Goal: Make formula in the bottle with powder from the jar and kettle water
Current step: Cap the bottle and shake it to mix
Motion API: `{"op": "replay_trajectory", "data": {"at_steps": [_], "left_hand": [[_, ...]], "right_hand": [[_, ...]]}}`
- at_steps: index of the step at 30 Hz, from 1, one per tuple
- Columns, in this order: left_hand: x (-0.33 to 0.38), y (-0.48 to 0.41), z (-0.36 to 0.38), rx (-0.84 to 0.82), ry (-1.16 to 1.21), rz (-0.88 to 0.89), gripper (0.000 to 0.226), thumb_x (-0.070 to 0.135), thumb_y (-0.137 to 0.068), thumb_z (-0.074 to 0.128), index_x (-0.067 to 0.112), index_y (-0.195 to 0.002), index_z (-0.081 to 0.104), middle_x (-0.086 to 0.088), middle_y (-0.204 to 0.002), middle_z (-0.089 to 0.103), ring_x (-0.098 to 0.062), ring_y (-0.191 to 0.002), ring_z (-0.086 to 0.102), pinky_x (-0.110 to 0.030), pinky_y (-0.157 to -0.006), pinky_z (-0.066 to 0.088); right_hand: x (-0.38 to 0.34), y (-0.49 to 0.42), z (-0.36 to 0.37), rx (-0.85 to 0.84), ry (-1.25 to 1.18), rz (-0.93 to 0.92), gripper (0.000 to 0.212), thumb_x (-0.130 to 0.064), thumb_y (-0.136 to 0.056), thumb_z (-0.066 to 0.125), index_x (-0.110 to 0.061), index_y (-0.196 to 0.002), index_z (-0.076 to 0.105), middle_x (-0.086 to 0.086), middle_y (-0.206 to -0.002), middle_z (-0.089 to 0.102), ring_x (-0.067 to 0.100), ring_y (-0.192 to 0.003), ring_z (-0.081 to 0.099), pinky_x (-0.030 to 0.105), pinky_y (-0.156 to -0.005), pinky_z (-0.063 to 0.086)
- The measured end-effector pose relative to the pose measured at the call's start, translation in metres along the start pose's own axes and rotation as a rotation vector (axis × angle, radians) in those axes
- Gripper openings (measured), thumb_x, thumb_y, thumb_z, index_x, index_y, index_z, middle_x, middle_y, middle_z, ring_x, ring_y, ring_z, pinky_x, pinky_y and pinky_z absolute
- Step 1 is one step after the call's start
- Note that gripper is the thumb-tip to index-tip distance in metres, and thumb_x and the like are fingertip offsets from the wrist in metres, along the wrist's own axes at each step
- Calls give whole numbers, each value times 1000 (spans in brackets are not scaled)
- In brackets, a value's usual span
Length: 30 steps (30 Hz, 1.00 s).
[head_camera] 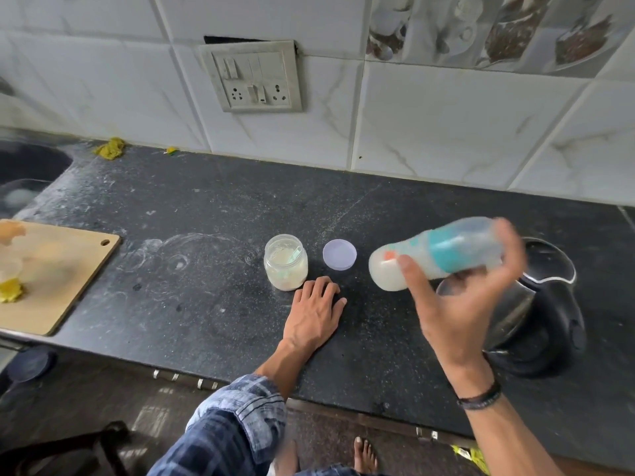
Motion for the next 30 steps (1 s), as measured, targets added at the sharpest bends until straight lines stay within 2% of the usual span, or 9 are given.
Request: {"op": "replay_trajectory", "data": {"at_steps": [4,8,13,17,20,23,25,27,30], "left_hand": [[1,0,-1,-15,0,-9,32,46,-106,43,20,-120,56,1,-129,53,-24,-109,50,-41,-94,43],[1,0,-2,-10,8,-1,32,45,-105,44,20,-120,57,1,-128,54,-24,-108,50,-40,-94,42],[1,-2,-2,-7,-6,-6,33,47,-105,41,20,-119,56,1,-127,54,-23,-106,50,-40,-92,43],[2,0,-2,-10,-10,5,44,48,-104,38,17,-131,55,-2,-129,56,-26,-107,51,-42,-92,45],[1,0,-2,-2,-11,-2,35,46,-105,43,20,-124,56,1,-128,55,-24,-106,51,-40,-91,44],[1,0,-1,-10,-12,-9,30,46,-106,45,21,-119,56,2,-127,54,-23,-106,50,-40,-92,43],[1,0,-1,-14,-13,-6,31,46,-106,45,21,-120,57,1,-127,53,-23,-107,50,-40,-93,43],[0,0,-1,-19,-14,-5,33,47,-106,44,21,-122,56,1,-129,53,-23,-108,50,-39,-93,42],[1,0,-2,-17,-13,-10,33,47,-106,43,21,-122,56,2,-129,53,-23,-108,50,-39,-94,42]], "right_hand": [[-4,-4,-4,134,38,-241,97,-29,-89,85,5,-147,14,8,-150,28,10,-141,45,29,-109,51],[15,13,18,-76,-82,218,91,-29,-82,91,-23,-149,30,-25,-141,51,11,-121,66,40,-95,62],[0,16,10,130,-69,-153,90,-27,-91,84,-10,-152,21,-15,-156,36,11,-138,48,27,-104,54],[15,30,24,-83,-43,234,94,-28,-79,92,-29,-150,30,-10,-148,48,12,-127,62,43,-98,61],[-6,18,7,98,-49,-45,90,-36,-87,86,-16,-151,25,-12,-151,41,9,-134,52,27,-104,54],[-10,5,-4,201,43,-315,89,-31,-92,83,-3,-149,21,-13,-156,34,14,-139,44,29,-109,50],[2,4,4,72,53,-136,85,-27,-90,84,-7,-147,24,-13,-154,40,9,-135,52,34,-107,54],[13,12,12,-63,-15,174,89,-22,-83,90,-25,-149,31,-9,-146,50,9,-125,63,48,-98,60],[1,11,1,86,-102,8,90,-24,-86,88,-23,-153,27,-20,-150,44,11,-130,58,34,-97,60]]}}
Point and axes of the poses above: each hand's wrist, its own y-axis away from the middle knuckle, its own z-axis out of the palm, x = y × z, the point moved 4 cm from there along -y, towards the middle knuckle
